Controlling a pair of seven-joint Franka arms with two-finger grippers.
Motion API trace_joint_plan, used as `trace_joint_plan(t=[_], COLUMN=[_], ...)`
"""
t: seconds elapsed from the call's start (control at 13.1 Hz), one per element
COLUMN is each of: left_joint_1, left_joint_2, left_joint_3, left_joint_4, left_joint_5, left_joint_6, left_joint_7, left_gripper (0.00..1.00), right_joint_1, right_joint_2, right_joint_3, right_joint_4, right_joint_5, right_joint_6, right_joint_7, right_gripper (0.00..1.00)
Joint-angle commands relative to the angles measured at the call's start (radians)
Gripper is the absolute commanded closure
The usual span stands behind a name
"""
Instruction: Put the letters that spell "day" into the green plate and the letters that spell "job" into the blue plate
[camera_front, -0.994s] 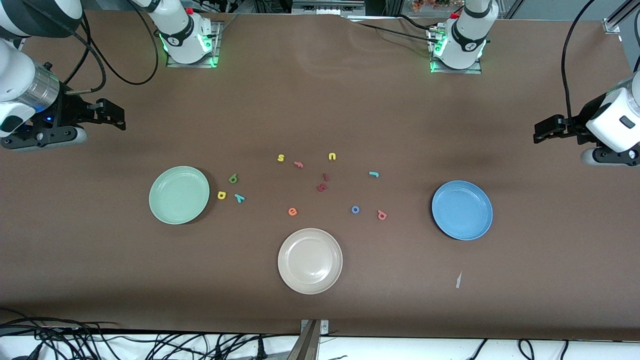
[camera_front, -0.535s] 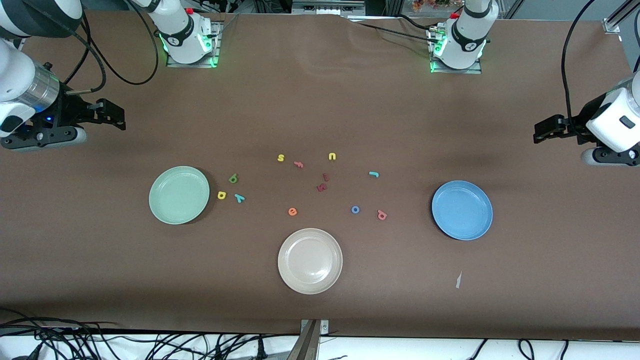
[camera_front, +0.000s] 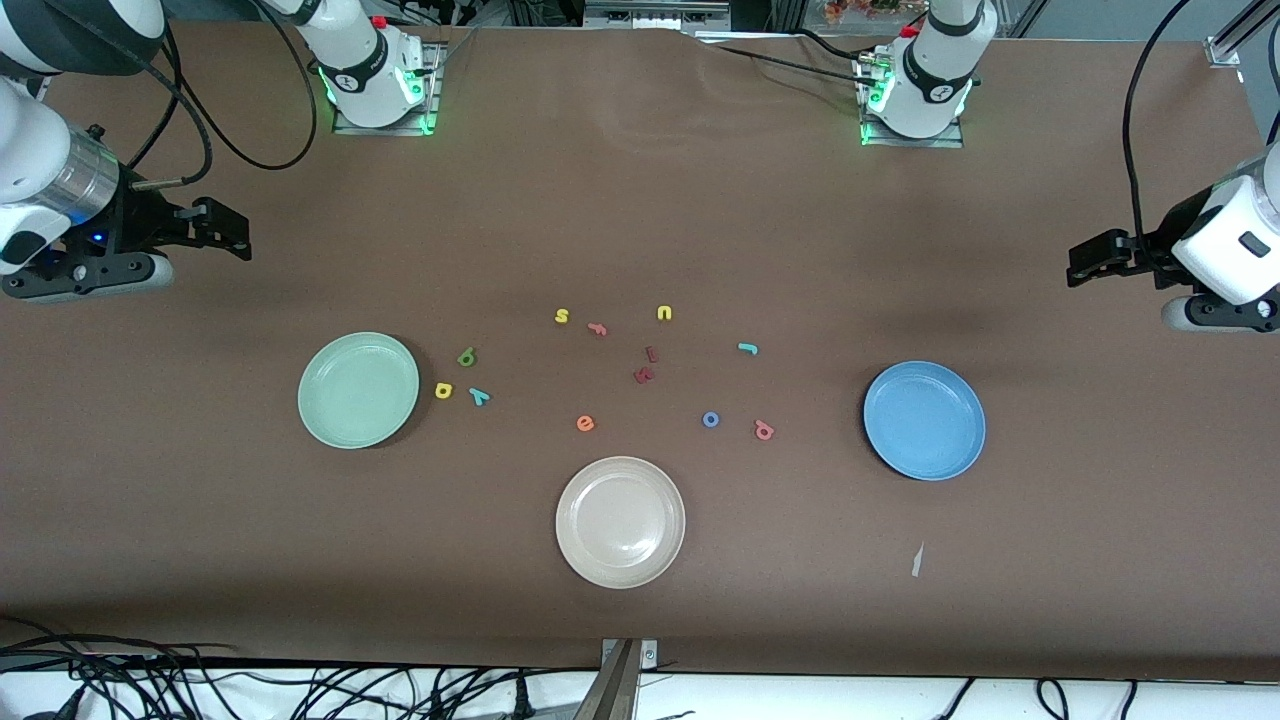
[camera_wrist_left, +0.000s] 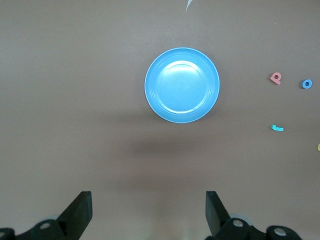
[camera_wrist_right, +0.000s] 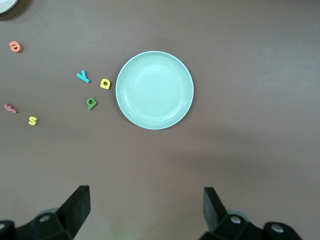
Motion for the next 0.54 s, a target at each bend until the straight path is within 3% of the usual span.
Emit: trace_joint_plan(t=[0.0,0.23,0.46], left_joint_1=[0.003,-0.016,-0.021], left_joint_2=[0.015,0.03,0.082], left_joint_3=[-0.004,-0.01,-0.01], left_joint_4=[0.033,0.033,0.034], left_joint_5=[0.015,0.008,-0.083], left_joint_6=[-0.017,-0.015,-0.006], left_joint_7=[0.027,0.015,0.012], left_gripper=[0.0,0.0,0.0], right_joint_1=[-0.002,-0.002,-0.002], right_joint_2=[-0.006,-0.007,-0.007], right_joint_3=[0.0,0.0,0.0], right_joint_4=[-0.003,-0.001,-0.003], right_joint_5=[0.005,0.005,0.005], right_joint_6=[-0.009,-0.009,-0.011], right_joint_7=[-0.014,-0.014,-0.014], right_gripper=[0.0,0.0,0.0])
